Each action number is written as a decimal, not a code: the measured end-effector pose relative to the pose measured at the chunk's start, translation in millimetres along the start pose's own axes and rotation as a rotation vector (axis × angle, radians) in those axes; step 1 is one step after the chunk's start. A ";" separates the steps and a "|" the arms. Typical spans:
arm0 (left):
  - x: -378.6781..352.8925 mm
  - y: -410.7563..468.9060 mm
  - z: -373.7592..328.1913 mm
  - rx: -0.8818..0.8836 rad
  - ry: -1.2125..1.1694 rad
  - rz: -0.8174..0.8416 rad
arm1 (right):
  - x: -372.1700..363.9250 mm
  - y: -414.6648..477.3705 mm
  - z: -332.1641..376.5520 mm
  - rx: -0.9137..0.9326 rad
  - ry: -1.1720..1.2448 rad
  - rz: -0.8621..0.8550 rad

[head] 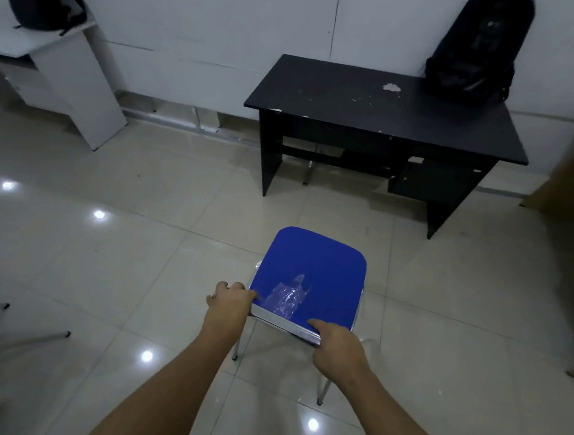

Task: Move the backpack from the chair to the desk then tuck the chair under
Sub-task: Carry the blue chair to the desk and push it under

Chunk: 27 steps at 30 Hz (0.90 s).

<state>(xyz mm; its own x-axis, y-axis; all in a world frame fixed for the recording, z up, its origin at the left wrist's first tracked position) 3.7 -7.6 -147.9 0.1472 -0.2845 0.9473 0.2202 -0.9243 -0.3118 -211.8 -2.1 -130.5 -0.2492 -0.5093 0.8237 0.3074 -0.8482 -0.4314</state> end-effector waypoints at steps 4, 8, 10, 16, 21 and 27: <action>21.9 40.1 -10.3 -0.057 0.003 0.006 | 19.6 35.4 1.6 -0.007 0.015 -0.030; 46.3 79.9 -22.8 -0.096 0.005 -0.034 | 51.5 71.1 1.2 -0.008 0.006 -0.037; 68.3 112.9 -37.7 -0.126 -0.021 -0.083 | 83.0 100.5 -9.7 -0.035 0.006 -0.051; 128.5 201.8 -89.5 -0.163 -0.069 -0.084 | 172.9 170.5 -37.6 -0.049 0.059 -0.087; 122.6 211.5 -97.4 -0.457 -0.054 0.140 | 164.3 178.4 -40.5 -0.021 0.089 0.056; 65.0 161.0 -92.0 -0.549 -0.126 0.762 | 108.5 141.8 -46.0 -0.066 0.154 0.253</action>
<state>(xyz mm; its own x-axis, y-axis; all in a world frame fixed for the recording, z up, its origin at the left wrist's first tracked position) -40.0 -198.3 -129.8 0.1747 -0.8607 0.4782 -0.4583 -0.5010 -0.7342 -237.5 -184.3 -119.3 -0.3101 -0.7176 0.6236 0.3185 -0.6964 -0.6431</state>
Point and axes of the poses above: each hand's wrist, its own y-axis towards the middle knuckle, its own x-axis out of the back of the hand, z = x × y, the point moved 10 cm from there along y, towards the middle knuckle
